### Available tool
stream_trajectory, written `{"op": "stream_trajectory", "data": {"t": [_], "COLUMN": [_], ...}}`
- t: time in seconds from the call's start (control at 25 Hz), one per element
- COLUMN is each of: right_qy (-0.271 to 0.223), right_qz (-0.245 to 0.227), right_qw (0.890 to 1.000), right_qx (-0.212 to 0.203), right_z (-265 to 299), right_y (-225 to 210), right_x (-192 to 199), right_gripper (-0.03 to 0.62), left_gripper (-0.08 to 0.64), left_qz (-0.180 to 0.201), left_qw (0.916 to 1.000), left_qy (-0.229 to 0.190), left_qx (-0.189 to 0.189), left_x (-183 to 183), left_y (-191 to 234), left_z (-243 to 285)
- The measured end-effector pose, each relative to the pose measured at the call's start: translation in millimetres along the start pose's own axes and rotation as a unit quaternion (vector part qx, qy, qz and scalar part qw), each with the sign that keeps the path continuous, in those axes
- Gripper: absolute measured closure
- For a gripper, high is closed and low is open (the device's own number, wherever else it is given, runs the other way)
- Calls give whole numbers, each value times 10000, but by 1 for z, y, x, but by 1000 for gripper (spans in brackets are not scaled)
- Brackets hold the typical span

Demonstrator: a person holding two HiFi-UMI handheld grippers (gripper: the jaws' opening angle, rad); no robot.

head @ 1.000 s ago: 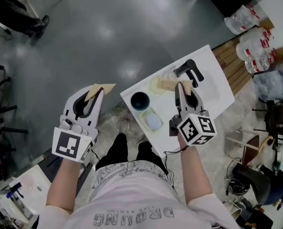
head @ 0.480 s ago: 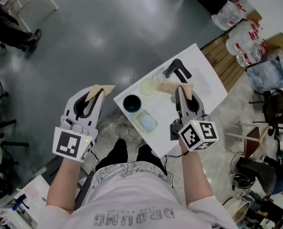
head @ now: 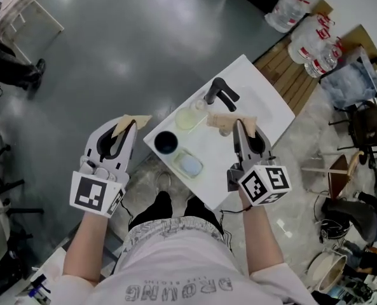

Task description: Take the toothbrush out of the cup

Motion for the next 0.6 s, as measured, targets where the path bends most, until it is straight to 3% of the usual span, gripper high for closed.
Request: {"op": "stream_trajectory", "data": {"t": [0.6], "right_qy": [-236], "right_qz": [-102], "right_qw": [9996], "right_qx": [140], "right_z": [-38], "right_y": [-12], "right_x": [-14], "right_gripper": [509], "left_gripper": [495], "left_qz": [121], "left_qw": [9994], "left_qy": [-118], "left_qx": [316], "left_x": [-12], "left_y": [-19], "left_z": [18]}}
Point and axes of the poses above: the fingertips, and each gripper's own axes: z forward along the fingers, y to its left, x out of its underside, the point moved 7 cm from there along -z, backward along the fingers, and after that the axes turned 4 degrees about -y, right-handed, at the moved point
